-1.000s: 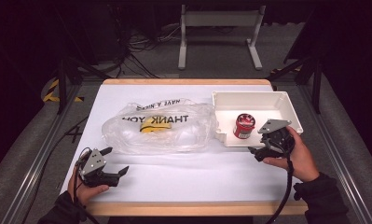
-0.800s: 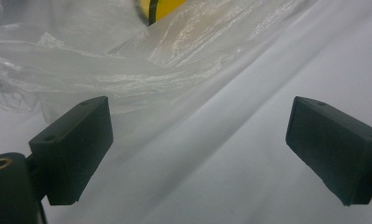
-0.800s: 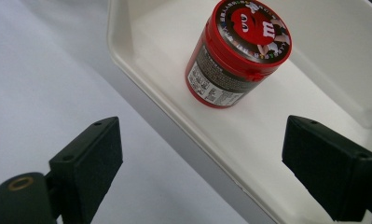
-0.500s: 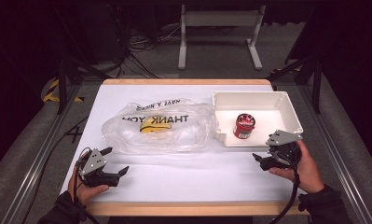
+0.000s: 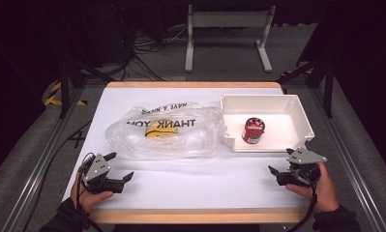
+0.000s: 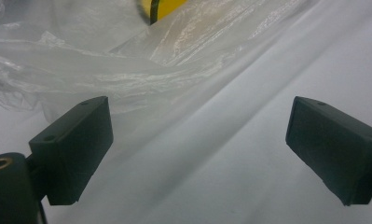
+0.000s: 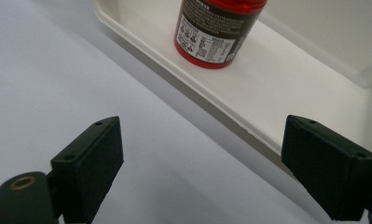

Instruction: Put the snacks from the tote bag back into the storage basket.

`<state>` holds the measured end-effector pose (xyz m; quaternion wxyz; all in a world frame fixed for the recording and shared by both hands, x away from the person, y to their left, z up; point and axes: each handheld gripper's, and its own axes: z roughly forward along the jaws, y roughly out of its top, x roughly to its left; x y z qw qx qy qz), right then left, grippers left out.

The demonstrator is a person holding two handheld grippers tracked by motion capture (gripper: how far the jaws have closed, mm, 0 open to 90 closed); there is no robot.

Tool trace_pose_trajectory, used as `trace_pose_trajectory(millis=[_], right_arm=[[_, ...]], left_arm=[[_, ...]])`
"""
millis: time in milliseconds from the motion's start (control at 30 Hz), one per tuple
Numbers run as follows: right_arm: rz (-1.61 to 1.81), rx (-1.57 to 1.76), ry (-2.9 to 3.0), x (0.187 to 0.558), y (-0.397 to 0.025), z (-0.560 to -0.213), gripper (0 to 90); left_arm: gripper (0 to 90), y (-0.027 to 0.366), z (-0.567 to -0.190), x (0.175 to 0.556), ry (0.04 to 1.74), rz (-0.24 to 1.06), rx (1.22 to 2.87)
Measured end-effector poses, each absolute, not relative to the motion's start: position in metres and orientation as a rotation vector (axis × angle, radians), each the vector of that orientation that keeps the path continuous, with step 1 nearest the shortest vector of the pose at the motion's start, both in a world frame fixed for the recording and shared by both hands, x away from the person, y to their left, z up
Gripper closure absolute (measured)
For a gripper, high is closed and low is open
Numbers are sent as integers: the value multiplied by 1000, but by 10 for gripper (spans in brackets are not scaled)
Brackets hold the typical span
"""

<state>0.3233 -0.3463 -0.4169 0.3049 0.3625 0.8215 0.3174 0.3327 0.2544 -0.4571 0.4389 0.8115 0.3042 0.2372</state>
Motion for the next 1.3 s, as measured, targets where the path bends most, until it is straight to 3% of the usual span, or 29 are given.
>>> trace_pose_trajectory(millis=[367,1300], right_arm=[[887,980,1996,306,-361,-444,123],[1014,1058,1881,301,-374,-444,93]], left_arm=[[84,254,-457,334,766,583,2017],[83,256,-457,335,756,560,2011]])
